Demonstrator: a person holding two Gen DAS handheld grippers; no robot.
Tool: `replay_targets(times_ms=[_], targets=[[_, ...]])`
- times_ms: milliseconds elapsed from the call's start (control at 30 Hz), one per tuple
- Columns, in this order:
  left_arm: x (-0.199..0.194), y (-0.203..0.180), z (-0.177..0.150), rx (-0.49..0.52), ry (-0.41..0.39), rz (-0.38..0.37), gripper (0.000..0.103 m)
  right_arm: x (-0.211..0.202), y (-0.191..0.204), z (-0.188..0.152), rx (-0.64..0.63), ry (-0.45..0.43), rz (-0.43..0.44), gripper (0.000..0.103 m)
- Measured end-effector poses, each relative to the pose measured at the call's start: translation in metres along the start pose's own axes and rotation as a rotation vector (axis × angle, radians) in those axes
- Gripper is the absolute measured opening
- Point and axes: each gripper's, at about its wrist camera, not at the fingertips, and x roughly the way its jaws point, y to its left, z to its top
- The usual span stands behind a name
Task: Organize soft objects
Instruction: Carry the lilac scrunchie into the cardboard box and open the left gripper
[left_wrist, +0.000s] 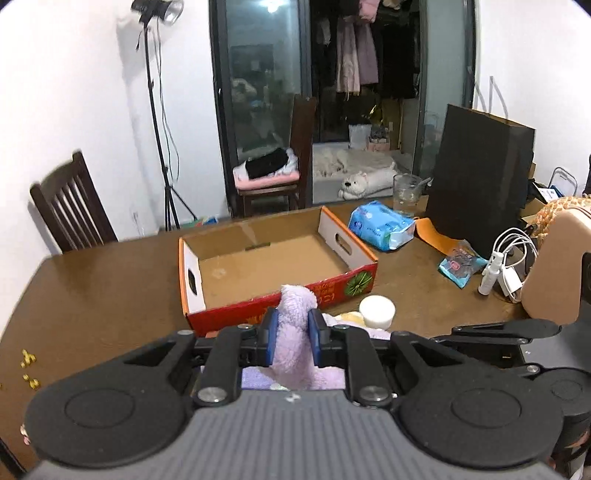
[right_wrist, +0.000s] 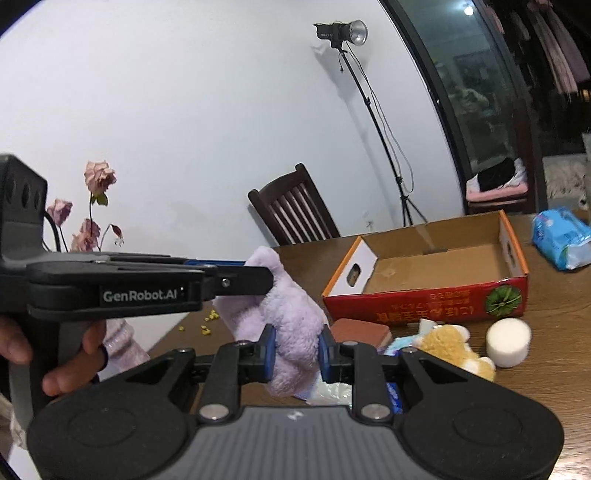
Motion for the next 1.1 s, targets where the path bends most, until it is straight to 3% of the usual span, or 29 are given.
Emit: replay_targets(times_ms=[133,300,667,800,900,967,1100], targets=[[0.015,0.016,0.003,-0.058,0.021,-0.025,0.019,0.014,-0.006,0.003,0.018,0.02,0.015,0.022],[0.029,0.022,0.007,-0.036,0.043,-0.041,0.02,0.032,-0.018,0.004,0.04,0.05,0.015,0.022],[0.065,0.044,0.009,-0.075,0.115,-0.017,0.02,0.059,-0.034,0.015,0.04,0.077,0.019,0.022],[0.074,0.054,0.012,-0.126,0.095,-0.024,0.019,0.066,-0.039,0.02,0.031,0.08,0.016,0.022],[0.08,0.053,0.02,-0.118,0.03,-0.042,0.019,0.075,-0.045,0.026,0.029,0.08,0.009,0.022],[0.094,0.055,0.028,-0.13,0.035,-0.06,0.019,0.083,-0.052,0.033,0.03,0.068,-0.004,0.022],[0.141,0.075,0.046,-0.206,0.002,-0.028,0.019,0.106,-0.069,0.053,-0.005,0.03,-0.053,0.022]])
